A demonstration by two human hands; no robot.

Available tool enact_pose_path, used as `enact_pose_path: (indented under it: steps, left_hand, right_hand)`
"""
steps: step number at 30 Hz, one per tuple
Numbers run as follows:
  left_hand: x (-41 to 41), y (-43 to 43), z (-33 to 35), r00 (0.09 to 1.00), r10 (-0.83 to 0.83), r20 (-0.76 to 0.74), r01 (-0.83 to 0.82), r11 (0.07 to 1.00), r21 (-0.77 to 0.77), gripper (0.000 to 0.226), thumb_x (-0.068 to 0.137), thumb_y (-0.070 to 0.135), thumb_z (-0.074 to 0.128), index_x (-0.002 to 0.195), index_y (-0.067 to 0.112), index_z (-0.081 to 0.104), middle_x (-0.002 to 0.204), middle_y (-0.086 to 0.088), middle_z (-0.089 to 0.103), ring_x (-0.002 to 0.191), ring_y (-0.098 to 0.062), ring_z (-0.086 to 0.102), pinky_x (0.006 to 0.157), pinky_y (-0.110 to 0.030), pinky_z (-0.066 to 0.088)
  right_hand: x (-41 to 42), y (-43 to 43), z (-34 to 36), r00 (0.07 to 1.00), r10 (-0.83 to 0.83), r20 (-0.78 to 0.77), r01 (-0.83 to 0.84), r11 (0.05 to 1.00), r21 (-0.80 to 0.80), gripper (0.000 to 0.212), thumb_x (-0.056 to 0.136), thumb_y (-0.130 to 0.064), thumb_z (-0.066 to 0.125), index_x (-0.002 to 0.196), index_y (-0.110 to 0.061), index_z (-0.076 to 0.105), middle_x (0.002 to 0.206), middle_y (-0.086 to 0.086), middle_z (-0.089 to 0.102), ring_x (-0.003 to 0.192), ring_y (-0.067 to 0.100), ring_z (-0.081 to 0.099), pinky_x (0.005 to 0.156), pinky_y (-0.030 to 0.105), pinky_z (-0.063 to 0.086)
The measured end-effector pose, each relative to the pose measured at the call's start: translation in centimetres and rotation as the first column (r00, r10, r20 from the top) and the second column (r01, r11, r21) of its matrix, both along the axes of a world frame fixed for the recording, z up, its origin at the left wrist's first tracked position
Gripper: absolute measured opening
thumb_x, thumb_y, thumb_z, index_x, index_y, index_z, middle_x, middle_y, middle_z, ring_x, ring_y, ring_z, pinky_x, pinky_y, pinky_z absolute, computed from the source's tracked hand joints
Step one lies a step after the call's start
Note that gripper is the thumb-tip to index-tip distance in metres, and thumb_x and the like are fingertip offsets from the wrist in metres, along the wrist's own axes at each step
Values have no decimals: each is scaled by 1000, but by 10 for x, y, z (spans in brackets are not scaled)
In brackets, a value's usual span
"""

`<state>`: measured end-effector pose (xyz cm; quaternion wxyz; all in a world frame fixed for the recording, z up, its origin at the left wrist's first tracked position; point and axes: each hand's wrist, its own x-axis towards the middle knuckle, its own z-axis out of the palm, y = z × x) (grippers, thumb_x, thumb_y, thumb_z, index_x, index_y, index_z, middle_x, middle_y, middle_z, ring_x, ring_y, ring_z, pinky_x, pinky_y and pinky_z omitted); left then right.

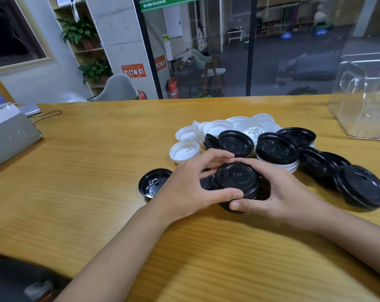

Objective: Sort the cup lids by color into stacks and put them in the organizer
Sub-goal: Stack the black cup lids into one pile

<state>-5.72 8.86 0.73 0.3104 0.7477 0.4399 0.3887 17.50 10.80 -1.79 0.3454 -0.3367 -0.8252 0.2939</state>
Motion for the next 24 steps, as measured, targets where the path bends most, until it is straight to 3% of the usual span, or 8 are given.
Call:
enact_pose_path:
  steps: [8,11,13,15,19,24]
  left_hand:
    - [-8,1,-3,998,-54,21,55,998,-32,63,80,20,93,136,22,65,135,11,71,131,-2,62,114,-31,49]
    - [-20,5,2,998,44,43,-46,998,41,37,85,36,85,118,24,75,116,11,77,116,-6,71,102,-29,55]
    - [-27,10,3,985,170,-10,-167,972,165,16,87,34,82,97,22,78,94,13,78,93,-7,74,84,-21,56]
    - [-31,14,1,967,230,-108,-203,955,215,13,87,32,84,87,21,77,83,13,76,81,-9,72,75,-21,55]
    - [-35,19,-5,939,221,-264,-187,971,148,23,87,50,77,86,27,77,87,13,75,87,-13,70,79,-32,56]
    - [-34,20,-9,926,217,-308,-178,973,149,21,89,51,72,94,31,75,90,14,74,90,-11,69,77,-27,54]
  right_hand:
    - [0,-2,2,999,-8,35,7,1000,17,72,82,-55,85,145,-35,55,137,-24,65,131,3,60,108,30,48]
    - [-1,-2,1,999,-13,34,12,1000,19,70,82,-56,83,143,-34,56,136,-23,65,131,6,61,108,32,49]
    - [0,-1,0,1000,-7,31,6,1000,12,70,82,-54,83,143,-33,56,136,-21,66,131,8,61,109,35,50]
    - [0,-1,0,999,-1,32,1,1000,14,69,82,-53,84,143,-33,56,136,-21,65,131,7,61,109,35,50]
    - [0,-1,-1,1000,-9,28,8,1000,24,70,81,-57,82,142,-35,56,135,-22,65,130,6,62,108,31,49]
    - [-1,-2,-1,1000,-15,8,15,1000,28,68,80,-59,81,140,-36,57,132,-23,66,127,5,63,105,26,49]
